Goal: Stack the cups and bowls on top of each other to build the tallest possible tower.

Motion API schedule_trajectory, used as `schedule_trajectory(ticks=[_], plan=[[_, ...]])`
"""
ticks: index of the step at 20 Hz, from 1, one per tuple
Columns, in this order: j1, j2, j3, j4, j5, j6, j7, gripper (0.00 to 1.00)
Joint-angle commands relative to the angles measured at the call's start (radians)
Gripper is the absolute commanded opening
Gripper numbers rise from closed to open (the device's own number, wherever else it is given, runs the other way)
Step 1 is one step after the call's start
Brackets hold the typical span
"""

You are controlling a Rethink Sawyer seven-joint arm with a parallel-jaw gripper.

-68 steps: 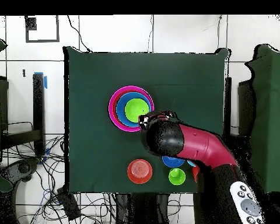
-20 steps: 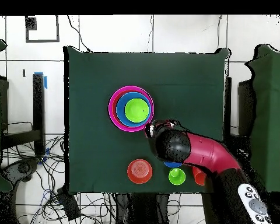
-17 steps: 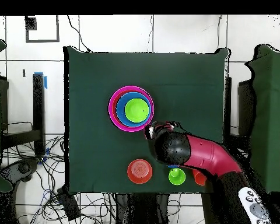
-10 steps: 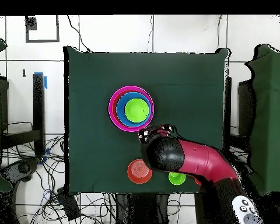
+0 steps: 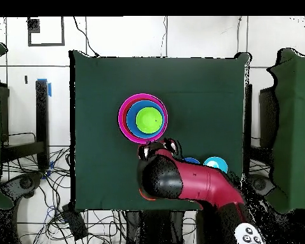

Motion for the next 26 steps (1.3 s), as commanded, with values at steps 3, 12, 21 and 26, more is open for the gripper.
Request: schedule_trajectory(ticks=[3,12,21,26], plan=[[0.025,0.106,-0.018,0.127,-0.048,-0.256,0.261,1.0],[0.061,0.202,-0.063,0.072,-0.075,-0.336,0.298,1.0],[0.032,0.202,-0.031,0.068,-0.101,-0.319,0.305,1.0],[0.013,0.211,-0.011,0.045,-0.119,-0.293,0.289,1.0]])
